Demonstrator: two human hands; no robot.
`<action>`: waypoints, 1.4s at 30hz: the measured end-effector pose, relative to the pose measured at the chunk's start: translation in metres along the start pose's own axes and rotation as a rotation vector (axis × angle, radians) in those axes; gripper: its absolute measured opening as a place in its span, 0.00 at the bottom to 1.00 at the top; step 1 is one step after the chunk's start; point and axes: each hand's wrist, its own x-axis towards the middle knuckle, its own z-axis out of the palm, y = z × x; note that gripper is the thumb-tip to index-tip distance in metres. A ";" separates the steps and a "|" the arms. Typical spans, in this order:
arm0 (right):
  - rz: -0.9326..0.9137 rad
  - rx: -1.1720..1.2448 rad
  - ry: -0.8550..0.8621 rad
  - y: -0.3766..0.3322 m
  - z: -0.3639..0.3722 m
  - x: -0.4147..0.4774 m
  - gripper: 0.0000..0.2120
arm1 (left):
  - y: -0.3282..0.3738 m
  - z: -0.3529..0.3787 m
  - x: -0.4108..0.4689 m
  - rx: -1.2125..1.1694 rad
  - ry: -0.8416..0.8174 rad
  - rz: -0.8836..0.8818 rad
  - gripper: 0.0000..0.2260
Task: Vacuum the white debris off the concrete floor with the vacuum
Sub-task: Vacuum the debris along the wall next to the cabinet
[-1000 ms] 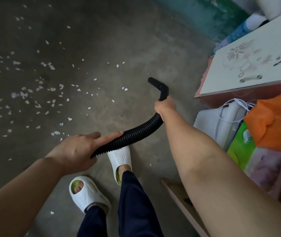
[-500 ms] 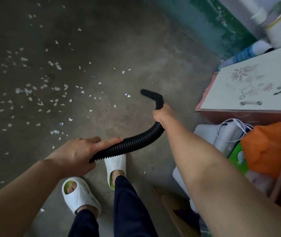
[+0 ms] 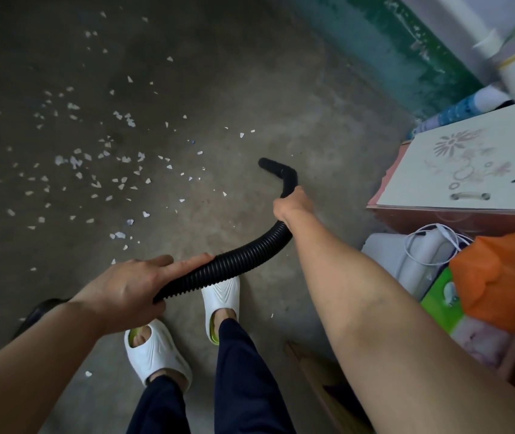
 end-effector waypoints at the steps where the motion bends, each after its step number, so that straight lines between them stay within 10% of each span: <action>1: 0.013 0.020 0.023 0.000 -0.005 0.004 0.26 | 0.002 -0.001 0.005 -0.011 0.008 0.002 0.48; 42: -0.238 -0.093 -0.067 -0.077 -0.013 0.046 0.19 | -0.009 -0.025 0.039 -0.048 0.088 -0.072 0.48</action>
